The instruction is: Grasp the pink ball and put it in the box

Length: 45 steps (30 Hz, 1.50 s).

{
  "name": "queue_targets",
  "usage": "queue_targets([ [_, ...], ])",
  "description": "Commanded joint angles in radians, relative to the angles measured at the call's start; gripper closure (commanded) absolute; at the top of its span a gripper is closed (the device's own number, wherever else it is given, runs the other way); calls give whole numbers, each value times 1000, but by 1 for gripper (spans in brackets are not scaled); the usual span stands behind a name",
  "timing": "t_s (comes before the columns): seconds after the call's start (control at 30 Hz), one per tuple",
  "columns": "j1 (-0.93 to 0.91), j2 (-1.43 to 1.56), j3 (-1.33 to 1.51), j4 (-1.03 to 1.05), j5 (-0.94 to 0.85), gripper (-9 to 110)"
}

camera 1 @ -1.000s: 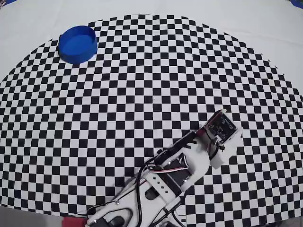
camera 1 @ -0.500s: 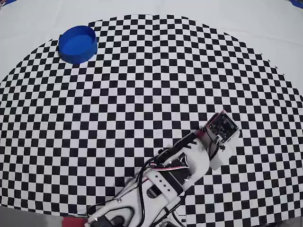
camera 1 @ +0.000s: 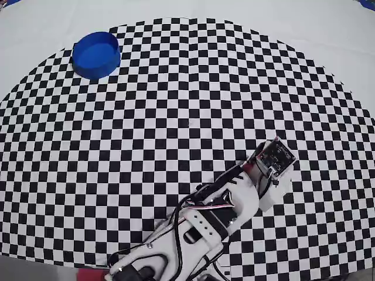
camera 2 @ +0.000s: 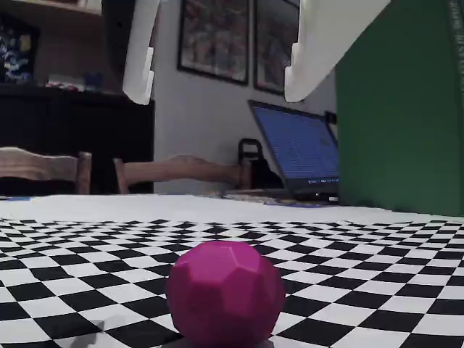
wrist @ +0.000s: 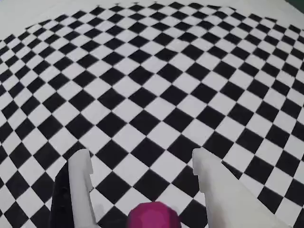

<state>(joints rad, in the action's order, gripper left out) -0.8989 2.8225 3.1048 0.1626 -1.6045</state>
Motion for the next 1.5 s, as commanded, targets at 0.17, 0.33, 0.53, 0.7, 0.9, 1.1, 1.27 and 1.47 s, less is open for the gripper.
queue_targets([
  [0.17, -12, -49, 8, 0, 2, 77],
  [0.33, -12, -78, 8, 3, 2, 77],
  [0.53, -20, -80, 8, 37, 3, 77],
  [0.7, -28, -89, 8, 40, 3, 77],
  [0.9, -40, -114, 8, 40, 8, 74],
  [1.1, -40, -127, 8, 35, 8, 74],
  [1.27, -40, -144, 8, 32, 8, 74],
  [1.47, -41, -169, 8, 31, 9, 74],
])
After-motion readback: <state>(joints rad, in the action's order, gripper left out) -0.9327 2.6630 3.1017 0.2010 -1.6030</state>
